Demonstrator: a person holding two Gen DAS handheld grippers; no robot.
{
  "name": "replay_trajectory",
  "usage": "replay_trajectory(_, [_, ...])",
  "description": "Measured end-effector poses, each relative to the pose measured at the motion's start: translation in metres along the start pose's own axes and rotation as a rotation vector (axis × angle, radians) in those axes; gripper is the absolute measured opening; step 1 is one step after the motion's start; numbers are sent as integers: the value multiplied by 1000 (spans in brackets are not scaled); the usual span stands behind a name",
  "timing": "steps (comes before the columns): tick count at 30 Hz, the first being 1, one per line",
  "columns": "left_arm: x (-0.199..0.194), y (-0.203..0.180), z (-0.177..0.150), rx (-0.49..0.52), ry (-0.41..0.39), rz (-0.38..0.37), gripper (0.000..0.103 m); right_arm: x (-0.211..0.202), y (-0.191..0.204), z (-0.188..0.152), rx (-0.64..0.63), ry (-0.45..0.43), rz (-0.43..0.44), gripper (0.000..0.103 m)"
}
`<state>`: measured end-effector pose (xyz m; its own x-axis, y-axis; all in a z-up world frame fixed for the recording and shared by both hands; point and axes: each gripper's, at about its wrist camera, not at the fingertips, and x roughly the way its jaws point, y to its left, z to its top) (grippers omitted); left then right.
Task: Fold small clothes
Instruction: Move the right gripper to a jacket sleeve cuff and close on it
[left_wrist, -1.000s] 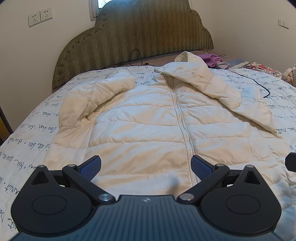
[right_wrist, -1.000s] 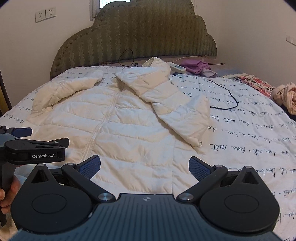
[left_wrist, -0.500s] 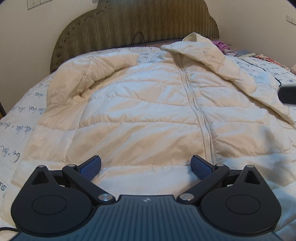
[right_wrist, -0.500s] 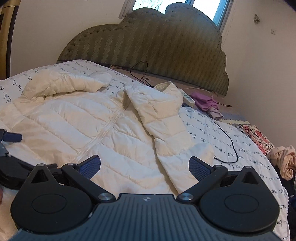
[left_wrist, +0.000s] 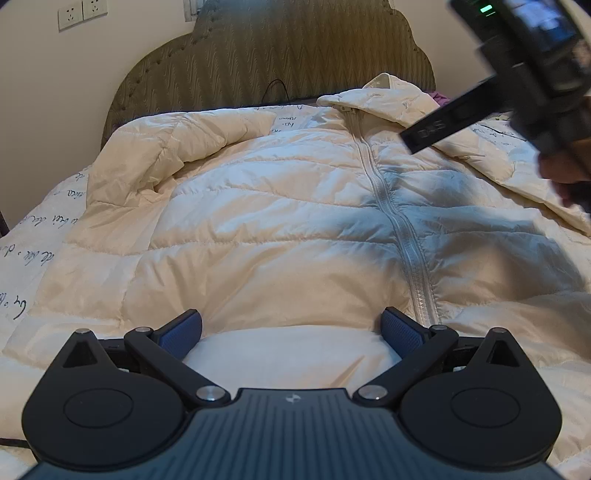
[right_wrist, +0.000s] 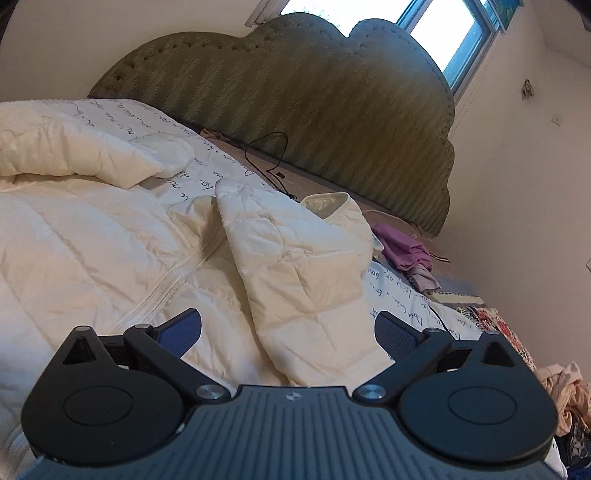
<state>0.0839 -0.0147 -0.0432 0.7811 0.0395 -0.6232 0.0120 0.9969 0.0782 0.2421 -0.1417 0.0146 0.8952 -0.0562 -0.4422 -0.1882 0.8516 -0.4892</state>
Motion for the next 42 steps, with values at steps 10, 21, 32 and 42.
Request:
replay_trajectory(10, [1, 0, 0, -3, -1, -10, 103, 69, 47, 31, -239, -77, -156, 70])
replay_trajectory(21, [3, 2, 1, -8, 1, -19, 103, 48, -56, 23, 196, -37, -73, 16])
replay_trajectory(32, [3, 3, 1, -8, 1, -19, 103, -34, -292, -159, 993, 17, -310, 17])
replay_trajectory(42, [3, 3, 1, -7, -1, -17, 103, -65, -323, -309, 1235, 108, -323, 54])
